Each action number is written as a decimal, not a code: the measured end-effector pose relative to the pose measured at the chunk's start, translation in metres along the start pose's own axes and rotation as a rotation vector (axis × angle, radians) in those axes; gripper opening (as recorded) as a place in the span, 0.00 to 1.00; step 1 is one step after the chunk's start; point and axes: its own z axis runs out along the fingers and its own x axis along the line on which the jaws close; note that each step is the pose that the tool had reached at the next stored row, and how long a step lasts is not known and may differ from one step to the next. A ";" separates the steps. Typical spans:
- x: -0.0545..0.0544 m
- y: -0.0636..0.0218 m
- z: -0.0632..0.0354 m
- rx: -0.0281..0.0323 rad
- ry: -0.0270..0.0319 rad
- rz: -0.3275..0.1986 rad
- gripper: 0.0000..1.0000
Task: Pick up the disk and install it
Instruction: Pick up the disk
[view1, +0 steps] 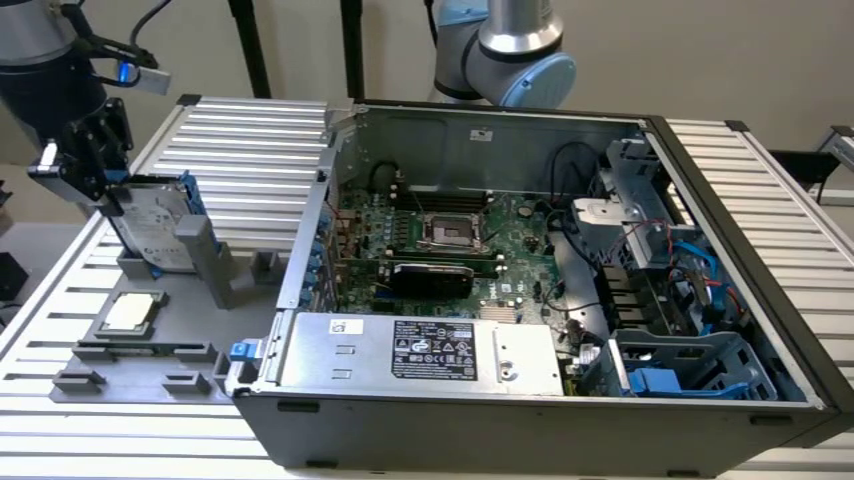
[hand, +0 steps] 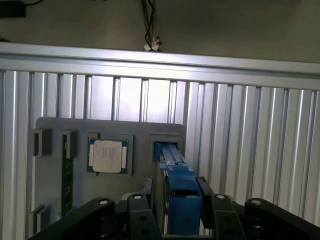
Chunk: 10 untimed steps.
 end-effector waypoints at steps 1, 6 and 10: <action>0.000 -0.0001 0.0001 0.0001 0.0000 0.000 0.47; 0.000 -0.0010 0.0004 -0.0002 -0.0001 0.006 0.47; 0.000 -0.0012 0.0007 -0.0003 -0.0002 0.016 0.47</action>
